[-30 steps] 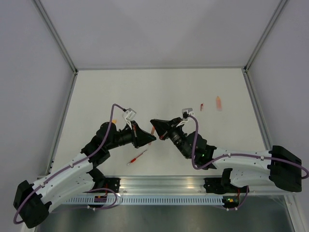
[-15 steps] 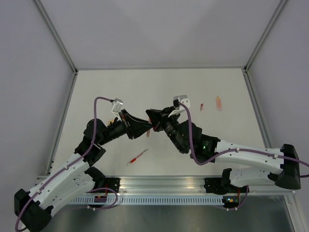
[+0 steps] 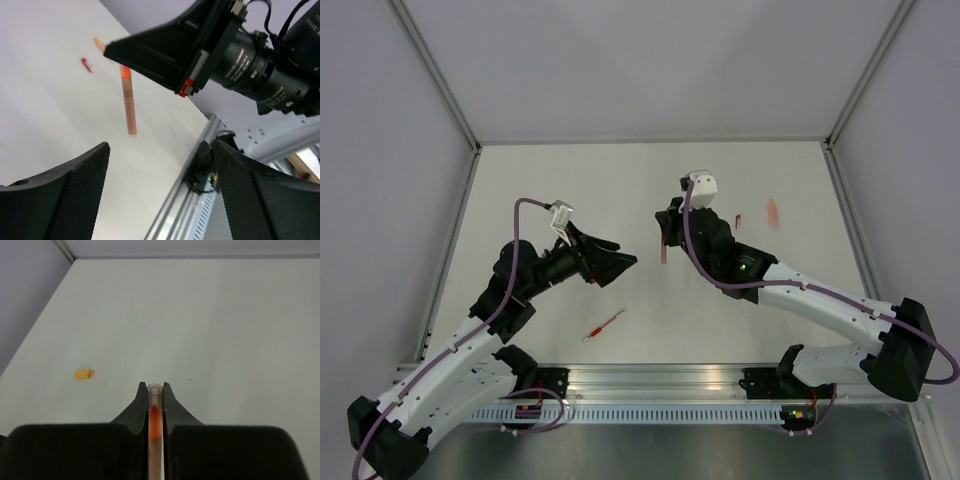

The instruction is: Insert the pens into the pen caps

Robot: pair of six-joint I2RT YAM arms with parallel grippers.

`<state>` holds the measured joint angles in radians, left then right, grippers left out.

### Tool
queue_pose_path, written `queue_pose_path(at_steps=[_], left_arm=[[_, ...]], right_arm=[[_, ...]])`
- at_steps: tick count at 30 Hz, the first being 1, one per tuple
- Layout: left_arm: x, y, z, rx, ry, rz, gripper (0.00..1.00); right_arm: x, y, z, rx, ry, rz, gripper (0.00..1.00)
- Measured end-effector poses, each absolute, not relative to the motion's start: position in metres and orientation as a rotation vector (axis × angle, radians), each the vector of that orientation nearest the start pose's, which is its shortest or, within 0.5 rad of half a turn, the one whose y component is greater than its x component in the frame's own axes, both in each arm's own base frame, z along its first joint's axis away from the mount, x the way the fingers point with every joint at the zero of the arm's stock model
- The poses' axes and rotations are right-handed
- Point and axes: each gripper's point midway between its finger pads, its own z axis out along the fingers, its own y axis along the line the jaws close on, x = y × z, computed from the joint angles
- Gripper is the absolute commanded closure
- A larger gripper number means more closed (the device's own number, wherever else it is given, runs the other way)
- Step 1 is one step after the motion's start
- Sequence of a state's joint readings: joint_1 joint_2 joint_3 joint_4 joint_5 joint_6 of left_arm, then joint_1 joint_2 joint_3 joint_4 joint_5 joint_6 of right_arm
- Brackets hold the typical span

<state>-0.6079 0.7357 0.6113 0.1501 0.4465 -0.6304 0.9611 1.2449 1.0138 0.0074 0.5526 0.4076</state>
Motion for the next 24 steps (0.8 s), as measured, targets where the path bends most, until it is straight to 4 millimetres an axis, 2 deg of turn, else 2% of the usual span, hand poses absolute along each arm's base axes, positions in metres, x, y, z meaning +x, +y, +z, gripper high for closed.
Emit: queue_pose_path(at_steps=[3, 8, 9, 10, 12, 15, 19, 20, 24], left_arm=[[0.206, -0.236, 0.278, 0.261, 1.678, -1.177, 0.07], [0.235, -0.203, 0.211, 0.055, 1.790, -0.931, 0.05], [0.240, -0.198, 0.200, 0.028, 1.821, -0.882, 0.00], [0.244, -0.194, 0.193, 0.008, 1.842, -0.844, 0.00], [0.249, -0.187, 0.186, -0.029, 1.859, -0.788, 0.00], [0.254, -0.178, 0.186, -0.069, 1.848, -0.739, 0.00], [0.256, -0.171, 0.192, -0.098, 1.818, -0.716, 0.00], [0.256, -0.170, 0.194, -0.102, 1.811, -0.715, 0.00], [0.255, -0.166, 0.198, -0.114, 1.797, -0.707, 0.00]], right_arm=[[0.311, 0.285, 0.247, -0.109, 1.858, 0.464, 1.00], [0.336, 0.276, 0.166, -0.129, 2.062, 0.369, 1.00], [0.340, 0.273, 0.149, -0.132, 2.108, 0.351, 1.00], [0.342, 0.270, 0.130, -0.135, 2.155, 0.329, 0.99], [0.345, 0.264, 0.098, -0.142, 2.238, 0.299, 0.94], [0.345, 0.256, 0.064, -0.147, 2.326, 0.255, 0.90], [0.349, 0.249, 0.042, -0.131, 2.384, 0.210, 0.80], [0.351, 0.248, 0.041, -0.122, 2.385, 0.207, 0.75], [0.362, 0.247, 0.044, -0.090, 2.376, 0.194, 0.71]])
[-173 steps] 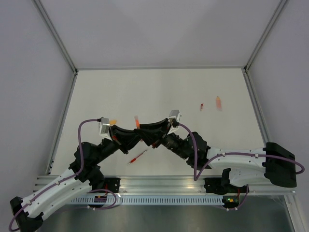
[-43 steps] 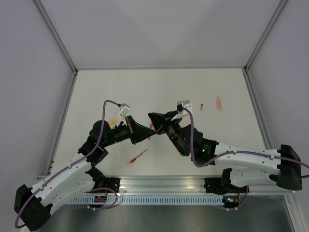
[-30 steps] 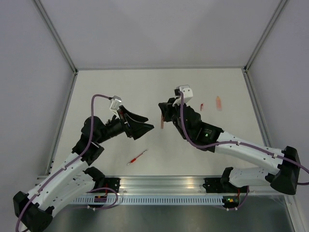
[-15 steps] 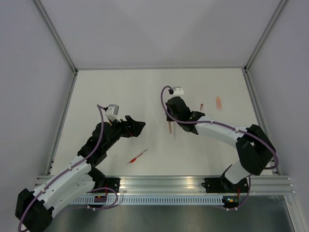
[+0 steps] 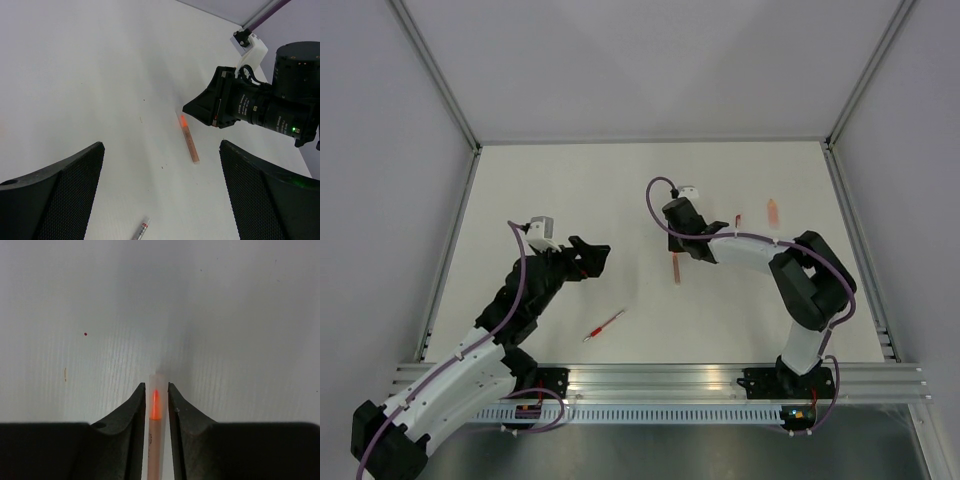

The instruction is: Insert the pens into the pen caps

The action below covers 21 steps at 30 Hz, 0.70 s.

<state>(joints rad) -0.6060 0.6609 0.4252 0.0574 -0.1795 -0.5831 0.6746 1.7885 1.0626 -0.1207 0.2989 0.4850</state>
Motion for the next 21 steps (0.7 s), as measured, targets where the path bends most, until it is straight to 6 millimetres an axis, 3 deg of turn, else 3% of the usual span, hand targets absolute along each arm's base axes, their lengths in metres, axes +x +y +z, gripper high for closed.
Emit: queue_pose_path(at_steps=[5, 13, 17, 21], left_arm=[[0.254, -0.165, 0.198, -0.118, 1.796, -0.703, 0.00], [0.253, -0.164, 0.200, -0.118, 1.790, -0.706, 0.00], [0.253, -0.164, 0.199, -0.116, 1.796, -0.706, 0.00], [0.255, -0.165, 0.191, -0.116, 1.821, -0.691, 0.00]], right_arm=[[0.376, 0.244, 0.039, -0.057, 2.375, 0.146, 0.70], [0.379, 0.233, 0.023, -0.057, 2.420, 0.065, 0.66], [0.380, 0.232, 0.029, -0.088, 2.419, 0.050, 0.64], [0.379, 0.230, 0.057, -0.111, 2.386, 0.063, 0.63]])
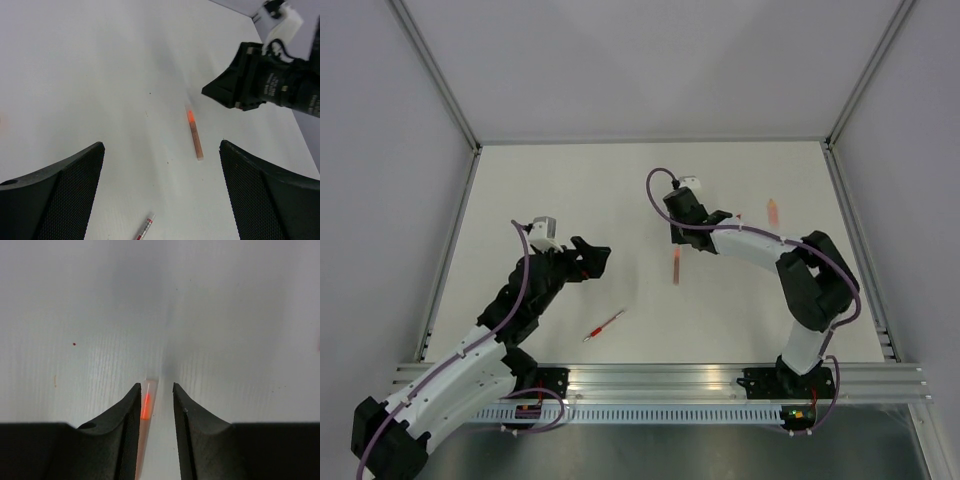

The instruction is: Insert the pens into the pen caps

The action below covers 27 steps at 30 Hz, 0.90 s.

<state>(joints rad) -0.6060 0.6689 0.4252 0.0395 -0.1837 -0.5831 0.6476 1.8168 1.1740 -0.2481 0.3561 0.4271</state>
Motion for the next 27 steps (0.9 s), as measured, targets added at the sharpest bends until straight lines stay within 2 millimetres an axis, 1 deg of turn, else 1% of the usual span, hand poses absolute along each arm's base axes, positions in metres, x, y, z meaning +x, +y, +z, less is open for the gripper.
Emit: queue_pose_path(at_steps=[1, 3, 5, 6, 8, 11, 13, 15, 18, 20, 23, 27], left_arm=[[0.256, -0.165, 0.189, -0.116, 1.830, -0.685, 0.00], [0.257, -0.165, 0.184, -0.117, 1.847, -0.674, 0.00], [0.259, -0.163, 0.178, -0.129, 1.865, -0.651, 0.00], [0.260, -0.162, 0.173, -0.141, 1.879, -0.636, 0.00], [0.266, -0.154, 0.162, -0.198, 1.926, -0.587, 0.01], [0.280, -0.134, 0.144, -0.366, 2.014, -0.504, 0.02], [0.290, -0.116, 0.132, -0.521, 2.058, -0.464, 0.05], [0.297, -0.100, 0.121, -0.672, 2.090, -0.436, 0.07], [0.301, -0.086, 0.108, -0.845, 2.124, -0.397, 0.08], [0.302, -0.079, 0.107, -0.997, 2.132, -0.364, 0.08], [0.303, -0.070, 0.108, -1.257, 2.096, -0.337, 0.10], [0.303, -0.068, 0.107, -1.494, 2.066, -0.293, 0.10]], right_arm=[[0.378, 0.229, 0.066, -0.113, 2.371, 0.073, 0.63], [0.375, 0.228, 0.092, -0.104, 2.322, 0.123, 0.63], [0.367, 0.230, 0.113, -0.105, 2.282, 0.201, 0.63], [0.361, 0.230, 0.121, -0.106, 2.267, 0.241, 0.62], [0.344, 0.231, 0.128, -0.118, 2.251, 0.330, 0.62], [0.316, 0.233, 0.123, -0.141, 2.258, 0.458, 0.62], [0.299, 0.234, 0.116, -0.157, 2.266, 0.535, 0.61], [0.284, 0.235, 0.111, -0.164, 2.267, 0.607, 0.60], [0.268, 0.238, 0.112, -0.169, 2.239, 0.709, 0.60], [0.263, 0.240, 0.116, -0.174, 2.217, 0.753, 0.60], [0.264, 0.244, 0.131, -0.173, 2.165, 0.792, 0.60], [0.264, 0.245, 0.149, -0.173, 2.102, 0.829, 0.60]])
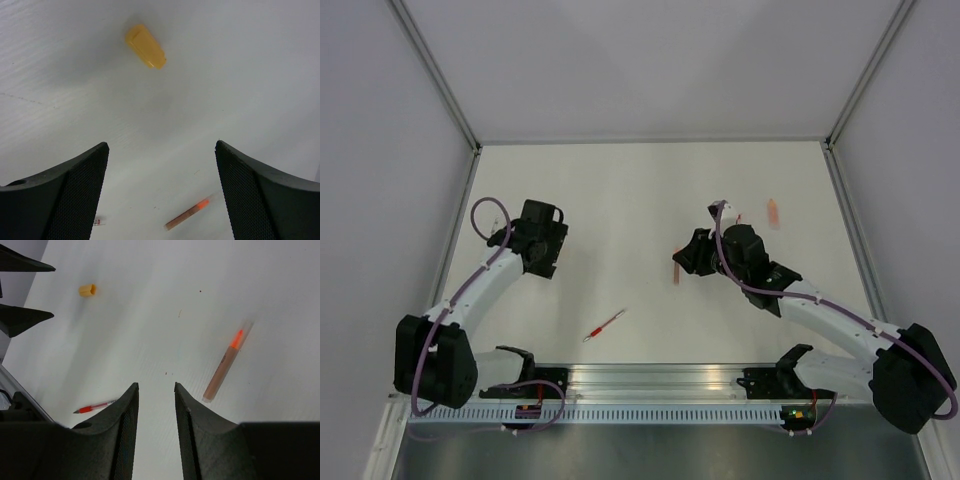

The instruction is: Insert the pens into the pen caps

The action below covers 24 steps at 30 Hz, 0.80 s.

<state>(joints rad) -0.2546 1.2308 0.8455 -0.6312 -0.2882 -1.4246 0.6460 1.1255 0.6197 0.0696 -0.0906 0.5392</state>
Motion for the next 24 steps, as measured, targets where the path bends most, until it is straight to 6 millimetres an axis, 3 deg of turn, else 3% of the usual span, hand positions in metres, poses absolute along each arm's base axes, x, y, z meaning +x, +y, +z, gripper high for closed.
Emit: queue_pose_path(at_steps=[8, 15, 24], left_arm=[[0.317, -0.064, 0.099, -1.842, 2.031, -0.093, 0.11], [0.313, -0.057, 0.068, -2.014, 2.039, 0.027, 0.12], [0.323, -0.057, 0.032, -2.096, 2.075, 0.106, 0.13]], right_arm=[[0.261, 0.233, 0.183, -0.136, 1.995, 0.825, 0.59], [0.258, 0.213, 0.221, -0.070, 1.856, 0.808, 0.59], [0.257, 0.210, 0.221, -0.057, 1.853, 0.806, 0.58]])
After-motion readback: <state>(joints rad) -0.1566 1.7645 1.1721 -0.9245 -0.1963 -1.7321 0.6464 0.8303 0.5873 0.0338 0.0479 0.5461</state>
